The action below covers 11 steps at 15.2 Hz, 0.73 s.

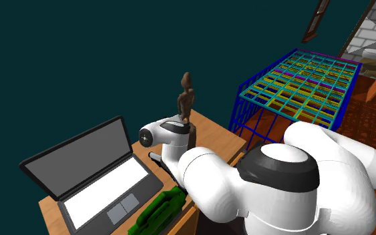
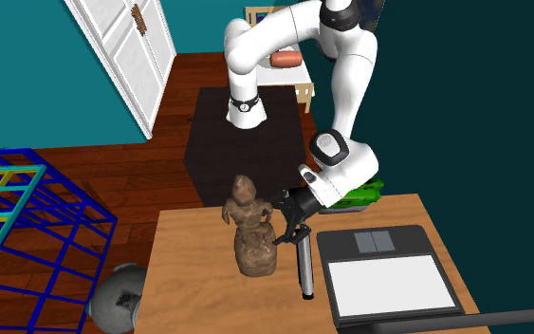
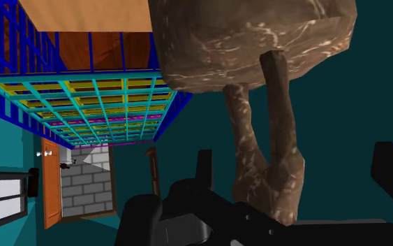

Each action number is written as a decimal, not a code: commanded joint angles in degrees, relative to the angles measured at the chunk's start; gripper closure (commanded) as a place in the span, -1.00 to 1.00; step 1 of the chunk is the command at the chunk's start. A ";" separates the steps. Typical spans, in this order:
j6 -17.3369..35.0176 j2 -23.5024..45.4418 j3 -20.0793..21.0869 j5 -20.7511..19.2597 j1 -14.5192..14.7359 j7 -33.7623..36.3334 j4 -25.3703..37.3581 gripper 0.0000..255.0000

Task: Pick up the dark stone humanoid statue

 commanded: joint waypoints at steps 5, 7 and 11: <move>0.79 -1.84 2.41 0.85 -1.37 1.68 1.17 -1.00; 0.82 -1.83 2.42 0.87 -1.28 1.71 1.06 1.00; 0.82 -1.84 2.43 0.87 -1.28 1.72 1.07 1.00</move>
